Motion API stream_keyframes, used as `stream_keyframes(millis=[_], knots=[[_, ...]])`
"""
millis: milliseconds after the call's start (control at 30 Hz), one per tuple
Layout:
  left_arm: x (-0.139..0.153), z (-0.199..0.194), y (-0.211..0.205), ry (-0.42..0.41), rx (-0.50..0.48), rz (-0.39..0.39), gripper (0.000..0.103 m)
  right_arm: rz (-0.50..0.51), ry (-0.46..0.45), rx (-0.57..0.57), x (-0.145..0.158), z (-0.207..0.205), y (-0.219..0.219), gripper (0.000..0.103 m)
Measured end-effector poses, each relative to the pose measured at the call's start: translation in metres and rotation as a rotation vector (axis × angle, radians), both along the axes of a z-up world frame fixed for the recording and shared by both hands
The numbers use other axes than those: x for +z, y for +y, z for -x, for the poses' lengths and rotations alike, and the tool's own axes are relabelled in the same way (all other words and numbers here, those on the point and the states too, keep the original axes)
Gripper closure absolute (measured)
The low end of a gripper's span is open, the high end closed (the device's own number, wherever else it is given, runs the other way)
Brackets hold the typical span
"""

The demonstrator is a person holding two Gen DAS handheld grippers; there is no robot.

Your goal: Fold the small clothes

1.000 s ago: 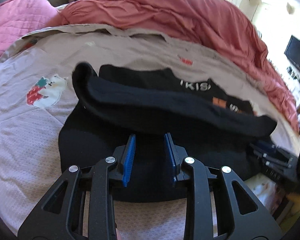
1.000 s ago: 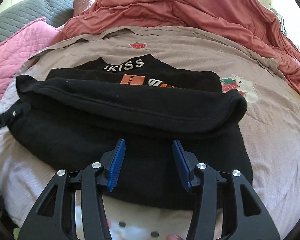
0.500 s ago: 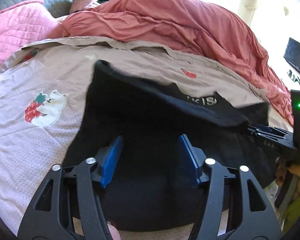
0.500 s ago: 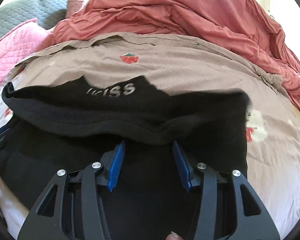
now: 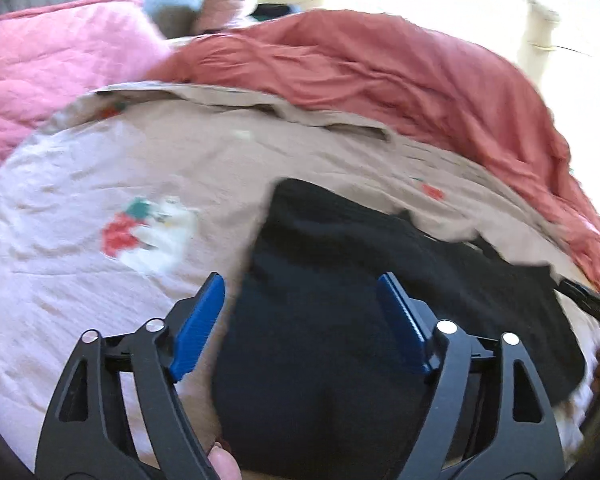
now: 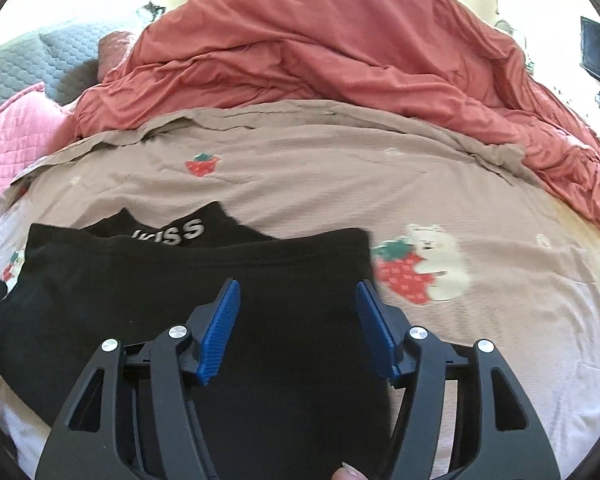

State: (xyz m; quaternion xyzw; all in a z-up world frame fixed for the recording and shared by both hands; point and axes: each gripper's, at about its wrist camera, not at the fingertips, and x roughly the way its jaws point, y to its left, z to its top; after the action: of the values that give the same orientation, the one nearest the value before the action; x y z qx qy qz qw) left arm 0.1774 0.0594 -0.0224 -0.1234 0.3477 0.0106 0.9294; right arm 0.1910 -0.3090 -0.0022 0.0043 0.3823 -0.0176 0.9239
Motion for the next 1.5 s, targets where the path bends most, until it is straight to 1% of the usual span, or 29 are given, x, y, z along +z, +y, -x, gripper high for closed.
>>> stream_keyframes(millis=[33,100,133,200,233,267,333,367,467,500,567,600,633,667,700,733,767,800,867,967,1067,1133,1167,1200,1233,1267,1333,1400,1500], knots=[[0.001,-0.01,0.005,0.03,0.028,0.017,0.031,-0.004,0.002,-0.01,0.001,-0.001,-0.005,0.044],[-0.001,-0.036,0.014,0.121,0.09,0.067,0.032,-0.025,0.008,-0.026,0.003,-0.004,-0.015,0.044],[-0.002,-0.047,0.02,0.154,0.126,0.108,0.037,-0.032,0.015,-0.027,0.002,-0.006,-0.018,0.044],[-0.005,-0.059,0.027,0.182,0.166,0.189,0.038,-0.043,0.036,-0.04,-0.001,-0.013,-0.023,0.044],[-0.007,-0.06,0.028,0.173,0.178,0.206,0.038,-0.048,0.045,-0.041,-0.002,-0.015,-0.025,0.044],[-0.009,-0.06,0.029,0.158,0.182,0.199,0.038,-0.057,0.057,-0.043,-0.005,-0.018,-0.027,0.044],[-0.016,-0.055,0.029,0.126,0.157,0.174,0.038,-0.061,0.07,-0.046,-0.01,-0.021,-0.03,0.044],[-0.019,-0.055,0.03,0.127,0.14,0.186,0.038,-0.059,0.078,-0.048,-0.013,-0.023,-0.032,0.044],[-0.028,-0.067,0.035,0.18,0.056,0.277,0.038,-0.062,0.093,-0.058,-0.021,-0.03,-0.035,0.044],[-0.027,-0.069,0.035,0.175,0.036,0.281,0.038,-0.085,0.094,-0.062,-0.023,-0.033,-0.037,0.044],[-0.027,-0.072,0.032,0.186,-0.001,0.273,0.038,-0.132,0.089,-0.065,-0.024,-0.036,-0.039,0.047],[-0.026,-0.071,0.031,0.186,-0.011,0.268,0.038,-0.155,0.089,-0.067,-0.025,-0.038,-0.04,0.056],[-0.025,-0.072,0.029,0.184,-0.026,0.26,0.044,-0.171,0.092,-0.067,-0.027,-0.04,-0.04,0.062],[-0.024,-0.073,0.028,0.178,-0.039,0.242,0.054,-0.179,0.098,-0.064,-0.028,-0.042,-0.039,0.064],[-0.023,-0.074,0.027,0.178,-0.047,0.224,0.06,-0.167,0.098,-0.063,-0.029,-0.042,-0.037,0.071],[-0.024,-0.075,0.026,0.183,-0.045,0.214,0.071,-0.159,0.098,-0.059,-0.03,-0.043,-0.036,0.083],[-0.026,-0.075,0.025,0.19,-0.052,0.208,0.085,-0.151,0.094,-0.056,-0.03,-0.042,-0.034,0.088],[-0.027,-0.075,0.025,0.194,-0.058,0.203,0.089,-0.154,0.085,-0.058,-0.029,-0.04,-0.034,0.092],[-0.024,-0.073,0.024,0.18,-0.065,0.196,0.095,-0.169,0.06,-0.067,-0.024,-0.036,-0.037,0.094],[-0.01,-0.068,0.024,0.118,-0.068,0.179,0.099,-0.169,0.014,-0.076,-0.012,-0.03,-0.04,0.095],[0.002,-0.064,0.023,0.051,-0.07,0.173,0.099,-0.172,-0.015,-0.081,-0.002,-0.03,-0.045,0.095],[0.004,-0.063,0.02,0.035,-0.077,0.151,0.099,-0.16,-0.012,-0.09,-0.003,-0.034,-0.046,0.095],[0.002,-0.065,0.016,0.03,-0.084,0.12,0.099,-0.147,0.001,-0.097,-0.007,-0.037,-0.047,0.095],[-0.004,-0.07,0.012,0.055,-0.079,0.085,0.099,-0.136,0.021,-0.104,-0.013,-0.04,-0.047,0.095],[-0.008,-0.072,0.011,0.074,-0.075,0.071,0.098,-0.129,0.037,-0.11,-0.018,-0.042,-0.047,0.095],[-0.016,-0.075,0.01,0.114,-0.067,0.055,0.098,-0.121,0.061,-0.115,-0.026,-0.044,-0.046,0.095],[-0.025,-0.078,0.012,0.152,-0.058,0.055,0.097,-0.106,0.079,-0.125,-0.036,-0.045,-0.045,0.095],[-0.026,-0.079,0.013,0.157,-0.054,0.058,0.095,-0.103,0.085,-0.134,-0.042,-0.045,-0.044,0.094],[-0.028,-0.079,0.012,0.166,-0.048,0.035,0.091,-0.071,0.087,-0.142,-0.043,-0.045,-0.042,0.09]])
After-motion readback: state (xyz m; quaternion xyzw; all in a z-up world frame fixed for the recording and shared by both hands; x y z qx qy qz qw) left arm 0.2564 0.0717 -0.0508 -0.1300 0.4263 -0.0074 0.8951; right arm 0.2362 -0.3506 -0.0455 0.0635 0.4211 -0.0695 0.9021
